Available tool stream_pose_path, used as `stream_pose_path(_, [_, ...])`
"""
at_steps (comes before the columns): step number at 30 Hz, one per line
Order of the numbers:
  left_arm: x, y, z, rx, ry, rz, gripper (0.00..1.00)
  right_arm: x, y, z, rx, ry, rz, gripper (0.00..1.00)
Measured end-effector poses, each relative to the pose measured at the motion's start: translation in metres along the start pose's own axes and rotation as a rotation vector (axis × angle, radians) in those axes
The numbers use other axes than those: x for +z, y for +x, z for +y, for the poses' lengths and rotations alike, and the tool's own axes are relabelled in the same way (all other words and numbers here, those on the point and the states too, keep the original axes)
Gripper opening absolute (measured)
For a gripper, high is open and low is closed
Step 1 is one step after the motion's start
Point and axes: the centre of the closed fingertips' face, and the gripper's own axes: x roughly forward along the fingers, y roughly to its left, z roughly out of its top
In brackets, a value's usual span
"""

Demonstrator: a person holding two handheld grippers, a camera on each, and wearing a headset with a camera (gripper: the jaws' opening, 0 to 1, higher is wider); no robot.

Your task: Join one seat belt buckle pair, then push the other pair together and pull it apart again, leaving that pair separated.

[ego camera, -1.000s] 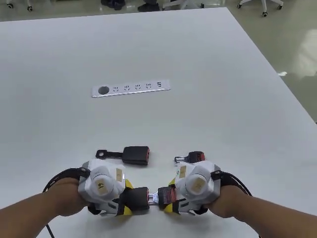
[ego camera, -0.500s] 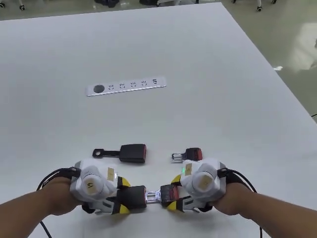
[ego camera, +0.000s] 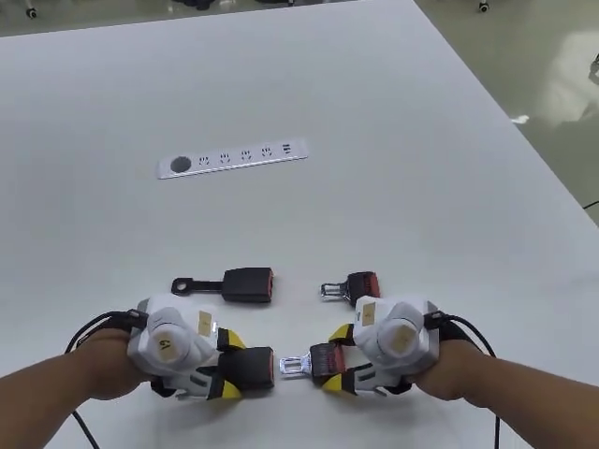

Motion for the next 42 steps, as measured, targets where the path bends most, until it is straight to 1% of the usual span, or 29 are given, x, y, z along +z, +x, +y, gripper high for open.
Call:
stream_pose_path(5, [0.001, 0.000, -0.001, 0.002, -0.002, 0.006, 0.33, -0.008, -0.005, -0.001, -0.004, 0.012, -0.017, 0.33])
stream_pose_path(12, [0.001, 0.000, -0.002, 0.003, -0.003, 0.007, 0.33, -0.017, -0.018, 0.001, -0.004, 0.012, -0.014, 0.33])
stream_pose_path(16, [0.003, 0.000, -0.003, 0.004, -0.004, 0.008, 0.33, -0.023, -0.024, -0.002, -0.009, 0.017, -0.013, 0.33])
stream_pose_path(25, [-0.001, 0.000, -0.002, 0.006, -0.007, 0.014, 0.33, -0.030, -0.029, -0.004, -0.010, 0.017, -0.013, 0.33])
stream_pose_path(33, [0.000, -0.001, -0.003, 0.013, -0.017, 0.011, 0.33, -0.037, -0.033, -0.004, -0.006, 0.012, -0.014, 0.34])
stream_pose_path(37, [0.000, 0.000, -0.003, 0.013, -0.018, 0.014, 0.34, -0.041, -0.033, -0.005, -0.010, 0.018, -0.022, 0.34])
stream_pose_path(42, [0.002, -0.001, -0.004, 0.014, -0.011, 0.023, 0.34, -0.041, -0.032, -0.006, -0.021, 0.024, -0.028, 0.34])
